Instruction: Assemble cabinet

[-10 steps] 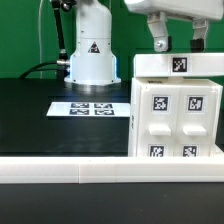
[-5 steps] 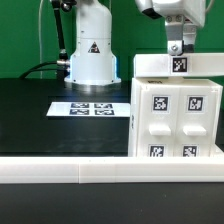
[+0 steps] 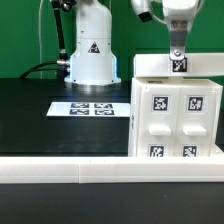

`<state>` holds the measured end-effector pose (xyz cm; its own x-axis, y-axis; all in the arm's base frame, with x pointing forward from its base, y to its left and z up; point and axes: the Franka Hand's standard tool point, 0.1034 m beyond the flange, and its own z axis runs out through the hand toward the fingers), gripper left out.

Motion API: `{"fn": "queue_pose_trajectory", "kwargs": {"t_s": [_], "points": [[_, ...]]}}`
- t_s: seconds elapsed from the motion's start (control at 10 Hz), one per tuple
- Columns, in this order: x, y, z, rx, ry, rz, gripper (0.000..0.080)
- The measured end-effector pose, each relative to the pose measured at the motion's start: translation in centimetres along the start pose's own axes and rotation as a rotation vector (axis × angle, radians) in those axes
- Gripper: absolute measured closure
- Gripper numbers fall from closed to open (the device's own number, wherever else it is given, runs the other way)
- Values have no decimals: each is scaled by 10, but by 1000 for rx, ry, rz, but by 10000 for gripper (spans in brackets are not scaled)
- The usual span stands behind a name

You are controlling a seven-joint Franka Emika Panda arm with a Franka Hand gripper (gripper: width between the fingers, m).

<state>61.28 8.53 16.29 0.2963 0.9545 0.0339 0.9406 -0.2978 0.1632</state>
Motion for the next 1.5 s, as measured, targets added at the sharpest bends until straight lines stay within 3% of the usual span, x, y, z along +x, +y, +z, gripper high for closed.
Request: {"fn": "queue_pose_trajectory", "kwargs": {"t_s": [0.2,0.3,0.5,0.8,1.5], "points": [[0,0,0,0,0,11,28],[-1,0,0,1,-1,12,205],[-3,0,1,1,-1,38,247],[-3,0,1,2,-1,89,247],[-4,-1,2,1,5,644,245]]}}
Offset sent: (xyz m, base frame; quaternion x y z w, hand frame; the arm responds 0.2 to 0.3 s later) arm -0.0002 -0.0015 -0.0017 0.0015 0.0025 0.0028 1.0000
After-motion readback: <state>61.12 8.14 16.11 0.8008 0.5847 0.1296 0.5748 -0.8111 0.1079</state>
